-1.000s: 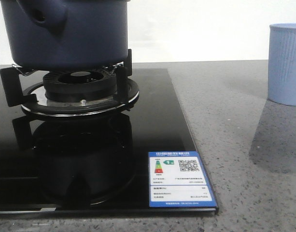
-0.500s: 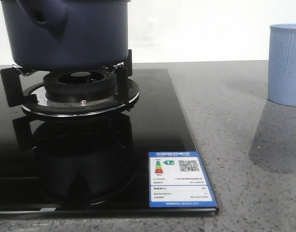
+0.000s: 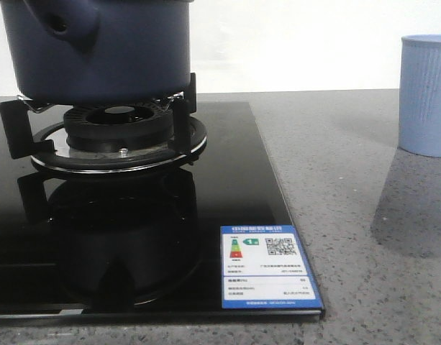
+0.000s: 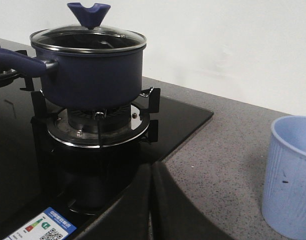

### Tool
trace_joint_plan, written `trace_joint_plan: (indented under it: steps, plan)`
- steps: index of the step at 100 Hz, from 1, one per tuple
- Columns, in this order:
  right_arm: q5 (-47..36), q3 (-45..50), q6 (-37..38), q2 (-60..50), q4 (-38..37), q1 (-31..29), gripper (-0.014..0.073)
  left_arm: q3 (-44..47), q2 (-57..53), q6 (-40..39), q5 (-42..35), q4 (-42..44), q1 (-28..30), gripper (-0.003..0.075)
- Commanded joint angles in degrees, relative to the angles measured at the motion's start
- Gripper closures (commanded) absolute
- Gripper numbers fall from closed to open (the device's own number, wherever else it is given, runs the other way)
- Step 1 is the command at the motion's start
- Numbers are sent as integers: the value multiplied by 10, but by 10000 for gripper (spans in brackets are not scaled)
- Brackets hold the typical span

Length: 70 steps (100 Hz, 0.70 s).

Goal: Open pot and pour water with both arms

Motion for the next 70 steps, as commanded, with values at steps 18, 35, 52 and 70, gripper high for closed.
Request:
trace_joint_plan:
  steps: [18,35,52,70]
  plan:
    - [10,-15,-2,2,21,0,655,9,-15,-6,-43,0,-5,736]
    - [10,-15,-2,2,21,0,655,9,-15,-6,-43,0,-5,736]
    - [10,-15,-2,2,21,0,655,9,-15,-6,-43,0,-5,736]
    - [57,-15,-1,2,75,0,655,9,-15,-6,-43,0,-5,736]
